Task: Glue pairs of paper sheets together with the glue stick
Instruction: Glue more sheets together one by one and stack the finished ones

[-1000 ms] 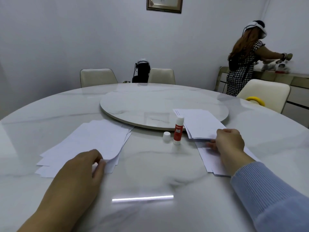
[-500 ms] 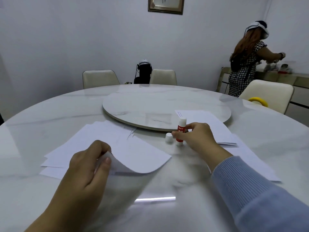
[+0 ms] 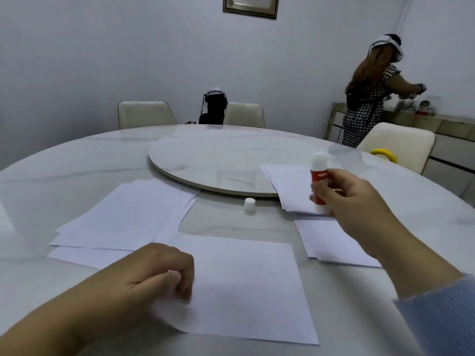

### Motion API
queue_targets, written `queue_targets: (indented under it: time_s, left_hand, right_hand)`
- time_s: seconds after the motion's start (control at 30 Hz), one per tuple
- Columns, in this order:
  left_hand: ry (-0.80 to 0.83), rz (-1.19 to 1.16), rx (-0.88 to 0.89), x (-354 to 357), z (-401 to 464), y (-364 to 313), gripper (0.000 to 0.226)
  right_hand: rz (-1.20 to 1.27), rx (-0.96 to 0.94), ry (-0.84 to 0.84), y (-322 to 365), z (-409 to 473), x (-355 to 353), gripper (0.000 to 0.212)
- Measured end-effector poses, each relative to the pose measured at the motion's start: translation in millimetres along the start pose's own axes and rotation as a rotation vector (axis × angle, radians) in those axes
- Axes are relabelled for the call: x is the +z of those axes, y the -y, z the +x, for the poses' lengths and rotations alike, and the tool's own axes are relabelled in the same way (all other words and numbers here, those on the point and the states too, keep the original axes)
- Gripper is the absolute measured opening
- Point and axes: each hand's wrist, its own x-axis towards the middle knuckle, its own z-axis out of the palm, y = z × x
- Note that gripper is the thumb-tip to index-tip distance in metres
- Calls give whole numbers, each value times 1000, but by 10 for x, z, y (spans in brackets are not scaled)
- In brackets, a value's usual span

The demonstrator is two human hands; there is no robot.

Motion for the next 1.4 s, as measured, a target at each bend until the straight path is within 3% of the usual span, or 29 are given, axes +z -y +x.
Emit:
queue_targets:
  time_s: [0.07,0.13,0.23,0.37,0.57,0.77,1.4]
  left_hand:
    - [19,57,-60,-85,44,-116,52]
    - [-102,79,-155,-96,172,-271,65]
    - [-244,229,-259,164,525,-582,42]
    - [-38,357,-308,711,986,-666,58]
    - [90,438,-323,961,1055,-463,56]
    - [81,447,-327,968,1048,-465,56]
    - [70,438,-321,966,1052,-449,56]
  right_hand:
    - [-47,-17,2,-4,-161,-158,13]
    - [-38,-21,-52,-12,-286,-235,19]
    - [166,80,-133,-79,-355,-164,36]
    - [362,145,-99,-119,-305,51,26]
    - [11,9,11,-274,-255,303,9]
    - [-205,-33,100,-334,-224,401,11]
    - [-304,-25,206,-71,-836,138,15]
